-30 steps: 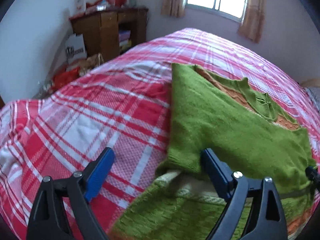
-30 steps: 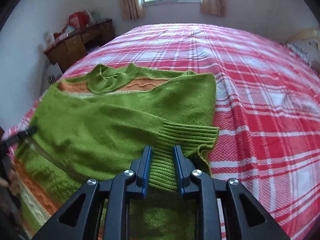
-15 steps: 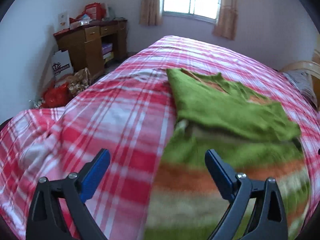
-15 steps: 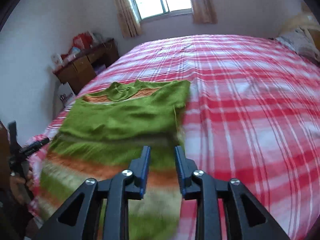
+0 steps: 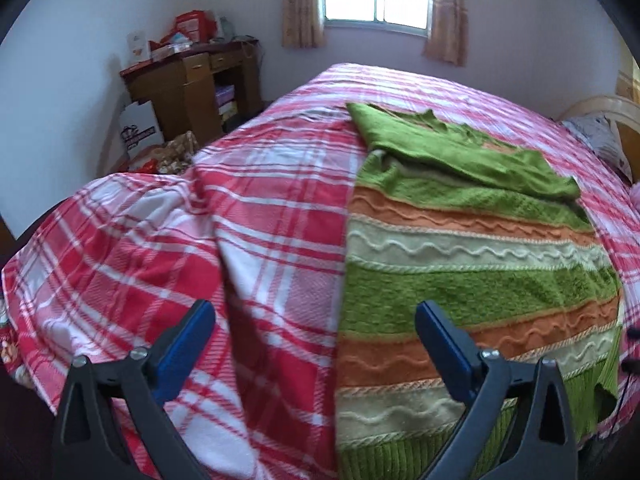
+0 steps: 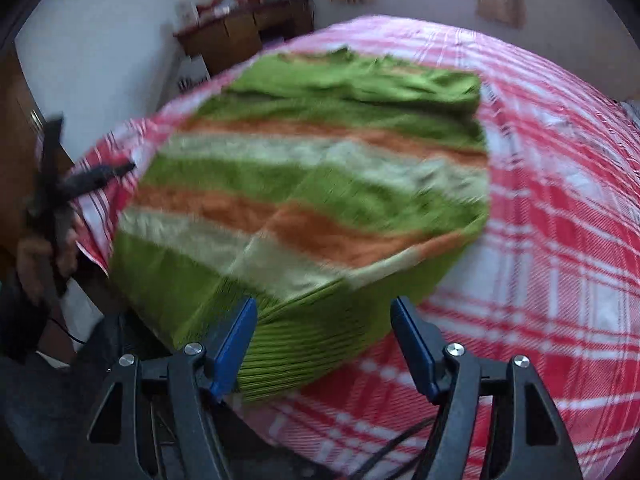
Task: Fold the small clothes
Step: 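Grasp the ribbed sweater hem with the right gripper and fold it toward the collar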
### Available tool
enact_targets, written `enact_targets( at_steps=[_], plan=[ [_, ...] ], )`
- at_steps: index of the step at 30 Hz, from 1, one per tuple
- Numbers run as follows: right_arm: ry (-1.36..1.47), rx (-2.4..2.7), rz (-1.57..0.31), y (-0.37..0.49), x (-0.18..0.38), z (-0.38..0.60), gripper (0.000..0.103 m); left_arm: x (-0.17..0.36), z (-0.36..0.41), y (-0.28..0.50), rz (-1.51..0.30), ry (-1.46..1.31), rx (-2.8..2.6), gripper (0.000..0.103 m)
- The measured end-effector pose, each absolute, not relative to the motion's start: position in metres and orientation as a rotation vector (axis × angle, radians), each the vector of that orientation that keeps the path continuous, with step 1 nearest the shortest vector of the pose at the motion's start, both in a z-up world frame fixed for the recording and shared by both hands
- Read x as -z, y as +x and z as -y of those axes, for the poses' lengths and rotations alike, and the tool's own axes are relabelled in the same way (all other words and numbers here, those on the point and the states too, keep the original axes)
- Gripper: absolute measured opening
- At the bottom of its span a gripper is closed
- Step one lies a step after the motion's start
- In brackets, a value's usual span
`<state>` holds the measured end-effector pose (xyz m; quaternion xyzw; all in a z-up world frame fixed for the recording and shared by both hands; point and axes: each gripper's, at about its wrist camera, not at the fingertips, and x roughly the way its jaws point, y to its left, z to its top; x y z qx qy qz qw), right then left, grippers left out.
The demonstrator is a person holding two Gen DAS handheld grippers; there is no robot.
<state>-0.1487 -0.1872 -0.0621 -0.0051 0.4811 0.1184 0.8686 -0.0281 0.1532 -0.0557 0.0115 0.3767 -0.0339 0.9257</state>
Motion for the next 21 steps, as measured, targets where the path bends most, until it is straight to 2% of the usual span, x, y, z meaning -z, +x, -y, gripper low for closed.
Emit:
enact_targets(
  at_steps=[9, 10, 12, 13, 15, 21],
  plan=[
    [-0.121, -0.167, -1.044, -0.163, 0.093, 0.157, 0.069, 0.045, -0.164, -0.042, -0.73, -0.002, 0.085, 0.102],
    [-0.063, -0.172, -1.044, -0.165, 0.092, 0.165, 0.065, 0.045, -0.164, -0.043, -0.727, -0.001, 0.088, 0.102],
    [0.108, -0.198, -1.065, -0.166, 0.088, 0.19, 0.025, 0.044, -0.165, -0.046, -0.715, 0.006, 0.09, 0.102],
    [0.194, -0.212, -1.071, -0.167, 0.086, 0.205, 0.018, 0.044, -0.166, -0.047, -0.712, 0.005, 0.089, 0.102],
    [0.354, -0.206, -1.068, -0.174, 0.085, 0.236, 0.014, 0.044, -0.167, -0.047, -0.712, -0.006, 0.088, 0.102],
    [0.577, -0.224, -1.03, -0.2, 0.096, 0.273, 0.014, 0.045, -0.168, -0.044, -0.728, -0.043, 0.105, 0.102]
  ],
)
